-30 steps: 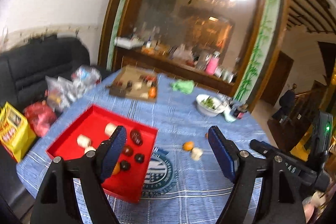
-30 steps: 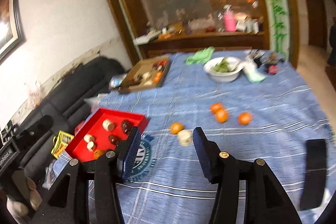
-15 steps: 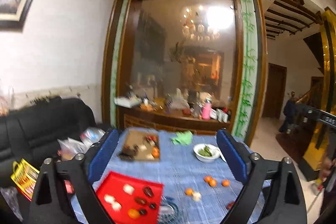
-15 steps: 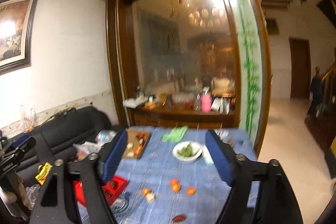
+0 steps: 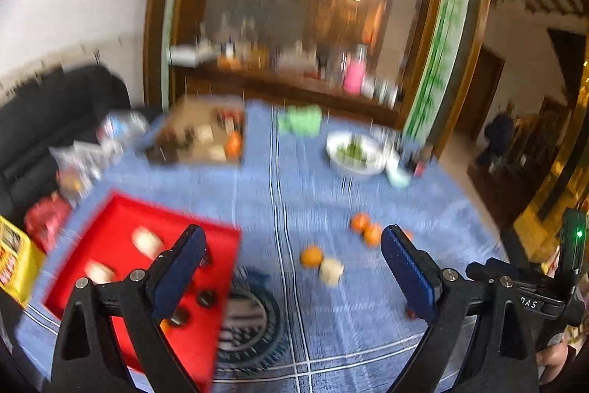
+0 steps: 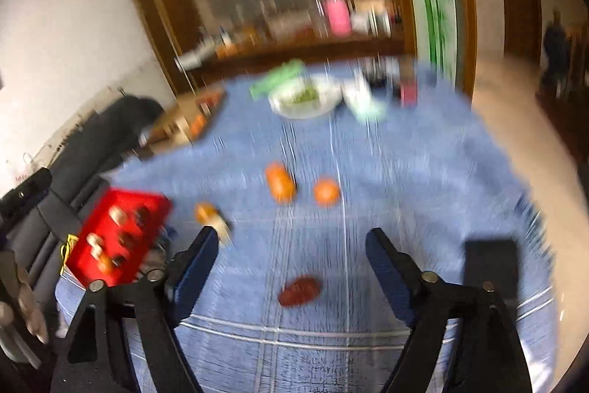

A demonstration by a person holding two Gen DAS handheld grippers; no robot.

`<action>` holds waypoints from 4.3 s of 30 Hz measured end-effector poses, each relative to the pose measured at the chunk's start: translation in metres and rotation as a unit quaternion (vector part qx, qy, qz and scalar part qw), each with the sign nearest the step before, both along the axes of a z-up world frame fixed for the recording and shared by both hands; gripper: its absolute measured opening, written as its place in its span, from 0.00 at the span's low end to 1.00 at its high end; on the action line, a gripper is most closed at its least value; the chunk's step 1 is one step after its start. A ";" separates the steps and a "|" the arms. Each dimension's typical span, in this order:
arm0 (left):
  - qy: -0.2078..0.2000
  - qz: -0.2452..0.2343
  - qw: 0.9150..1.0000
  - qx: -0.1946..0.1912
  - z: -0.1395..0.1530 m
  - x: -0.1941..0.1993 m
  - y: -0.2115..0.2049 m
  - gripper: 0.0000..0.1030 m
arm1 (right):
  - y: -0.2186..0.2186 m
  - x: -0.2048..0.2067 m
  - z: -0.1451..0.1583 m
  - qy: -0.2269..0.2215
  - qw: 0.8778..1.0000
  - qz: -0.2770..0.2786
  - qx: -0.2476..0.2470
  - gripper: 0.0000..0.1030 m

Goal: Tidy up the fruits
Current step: 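Move both open tools back toward the remaining fruits on the tablecloth, then grasp a round beige slice with the left tool while the right tool grasps a red date, then carry the slice into the red tray and open the left tool while right tool carries the date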

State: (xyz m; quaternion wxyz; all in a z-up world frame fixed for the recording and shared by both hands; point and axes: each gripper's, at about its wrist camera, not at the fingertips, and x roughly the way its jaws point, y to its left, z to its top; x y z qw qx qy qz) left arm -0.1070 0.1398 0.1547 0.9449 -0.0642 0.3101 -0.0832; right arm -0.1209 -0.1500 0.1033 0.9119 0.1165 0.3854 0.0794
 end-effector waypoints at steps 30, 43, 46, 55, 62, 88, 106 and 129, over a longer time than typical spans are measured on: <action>0.144 -0.037 0.989 0.021 -0.145 0.096 -0.088 0.30 | 0.034 0.040 -0.096 0.094 0.992 0.059 -0.053 0.74; 0.128 -0.030 0.991 0.002 -0.128 0.074 -0.075 0.30 | 0.033 0.028 -0.089 0.075 0.994 0.062 -0.042 0.35; 0.115 -0.023 0.993 -0.003 -0.118 0.064 -0.066 0.30 | 0.034 0.024 -0.083 0.066 0.995 0.065 -0.038 0.30; 0.099 -0.008 0.995 -0.020 -0.103 0.045 -0.041 0.30 | 0.015 0.015 -0.073 0.054 0.998 0.040 -0.002 0.47; 0.095 -0.013 0.995 -0.028 -0.103 0.039 -0.039 0.30 | 0.009 0.011 -0.083 0.074 0.996 0.044 0.019 0.56; 0.075 0.068 0.993 -0.054 -0.087 0.014 0.047 0.30 | 0.107 0.010 -0.041 0.021 0.989 0.143 -0.021 0.32; 0.076 0.198 0.976 -0.037 -0.093 -0.011 0.160 0.31 | 0.257 0.024 -0.031 0.020 0.959 0.284 -0.008 0.33; 0.077 0.245 0.967 0.000 -0.107 -0.008 0.185 0.43 | 0.337 0.033 -0.078 0.055 0.938 0.340 -0.044 0.34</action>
